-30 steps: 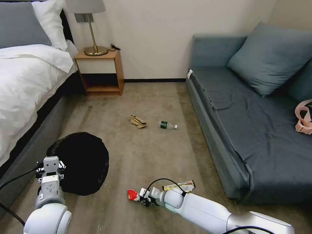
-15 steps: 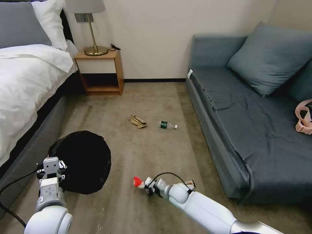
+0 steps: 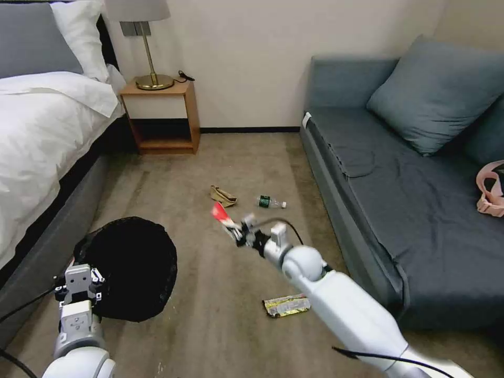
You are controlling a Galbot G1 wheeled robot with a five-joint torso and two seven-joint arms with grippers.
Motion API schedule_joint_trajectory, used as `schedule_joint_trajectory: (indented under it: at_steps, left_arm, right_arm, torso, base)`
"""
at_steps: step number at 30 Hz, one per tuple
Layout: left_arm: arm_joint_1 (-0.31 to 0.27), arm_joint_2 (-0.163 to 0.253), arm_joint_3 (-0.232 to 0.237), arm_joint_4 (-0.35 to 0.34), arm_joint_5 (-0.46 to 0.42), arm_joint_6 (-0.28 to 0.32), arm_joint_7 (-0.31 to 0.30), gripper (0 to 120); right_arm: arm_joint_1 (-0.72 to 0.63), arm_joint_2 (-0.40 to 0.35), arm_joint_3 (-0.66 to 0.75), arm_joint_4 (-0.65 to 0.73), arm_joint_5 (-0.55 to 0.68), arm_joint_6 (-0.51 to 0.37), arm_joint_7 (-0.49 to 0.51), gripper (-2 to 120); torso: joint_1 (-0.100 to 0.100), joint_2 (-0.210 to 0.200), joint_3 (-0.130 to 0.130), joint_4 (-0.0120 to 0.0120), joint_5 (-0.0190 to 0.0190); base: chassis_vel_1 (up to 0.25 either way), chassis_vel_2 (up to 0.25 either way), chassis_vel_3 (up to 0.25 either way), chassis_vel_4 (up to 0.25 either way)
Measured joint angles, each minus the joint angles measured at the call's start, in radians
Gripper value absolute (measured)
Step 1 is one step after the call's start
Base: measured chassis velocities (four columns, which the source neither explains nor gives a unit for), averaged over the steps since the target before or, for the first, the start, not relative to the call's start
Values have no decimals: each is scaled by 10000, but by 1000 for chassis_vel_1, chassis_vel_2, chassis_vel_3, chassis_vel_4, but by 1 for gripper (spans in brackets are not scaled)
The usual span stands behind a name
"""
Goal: Pick up the trash bin, then pick up the garbage on the floor and place it into the trash bin.
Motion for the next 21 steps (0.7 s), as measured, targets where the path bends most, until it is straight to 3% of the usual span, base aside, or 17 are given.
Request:
schedule_joint_trajectory:
  at_steps: [5, 9, 16, 21]
  left_arm:
    - [-194, 6, 149, 73, -3, -39, -6, 4]
    - [-265, 57, 224, -27, -97, -41, -31, 4]
    - [-284, 32, 318, -378, -343, -28, -102, 4]
    - [-248, 36, 326, -494, -529, 100, -137, 4]
  right_arm:
    - [410, 431, -872, 855, 1825, -582, -46, 0]
    - [526, 1016, -1443, 423, 2568, -616, -42, 0]
    - [484, 1990, -1923, -1292, 2660, -229, -101, 0]
    - [439, 2273, -2271, -1836, 2238, -64, -81, 0]
  torso:
    - [0, 0, 0, 0, -1]
    - [0, 0, 0, 1, -2]
    - [0, -1, 1, 0, -1]
    - [0, 0, 1, 0, -1]
  base:
    - [0, 0, 0, 0]
    - [0, 0, 0, 0]
    - [0, 0, 0, 0]
    - [0, 0, 0, 0]
